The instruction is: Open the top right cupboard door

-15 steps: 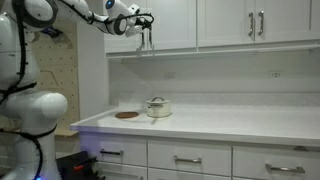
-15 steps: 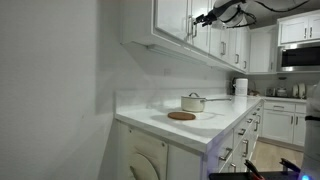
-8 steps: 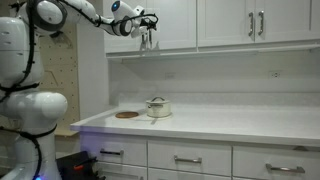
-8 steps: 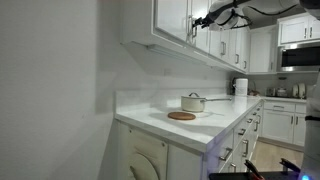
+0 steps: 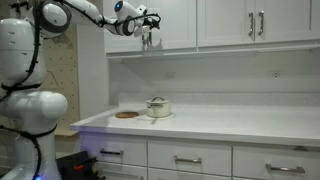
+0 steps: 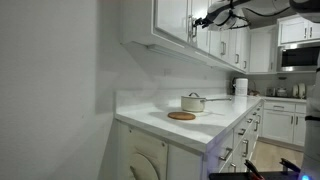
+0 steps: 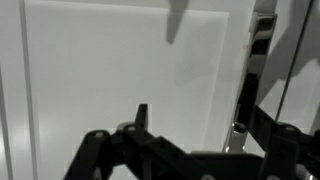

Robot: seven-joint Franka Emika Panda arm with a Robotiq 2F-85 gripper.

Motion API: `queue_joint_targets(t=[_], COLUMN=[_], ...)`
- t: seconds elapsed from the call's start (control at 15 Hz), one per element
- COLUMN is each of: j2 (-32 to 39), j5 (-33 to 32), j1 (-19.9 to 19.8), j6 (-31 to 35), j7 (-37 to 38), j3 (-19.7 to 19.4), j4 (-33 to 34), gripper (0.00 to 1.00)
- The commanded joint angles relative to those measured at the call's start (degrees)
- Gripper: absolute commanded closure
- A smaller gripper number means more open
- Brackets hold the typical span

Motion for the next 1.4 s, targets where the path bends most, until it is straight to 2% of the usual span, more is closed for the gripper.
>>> queue_joint_targets(t=[0.0,0.33,0.6,0.93,1.0,1.07,1.13,1.33], j2=[2.11,2.61,3.24,2.02,1.92,0.88,0.36,-1.39], j5=[1.74,0.15,-2.16,-10.43,-10.02,-14.11,-16.1,-23.61], j1=[0.31,0.1,-1.16,-3.76,-11.51,-6.35,-8.37,-9.75], j6=[-0.88,-1.01,-0.68,-1.03,-1.56,-1.49,-1.64,-3.77], j7=[-0.73,0.8,3.86,15.84,16.49,20.7,22.8,30.74], j3=[-0.73,-0.78,-0.89,-1.17,5.73,0.4,1.83,2.18], j4=[3.29,3.47,3.67,2.83,2.84,1.95,1.5,1.19], gripper=[0.34,0.73,0.99,1.0,0.99,1.0,1.0,0.99])
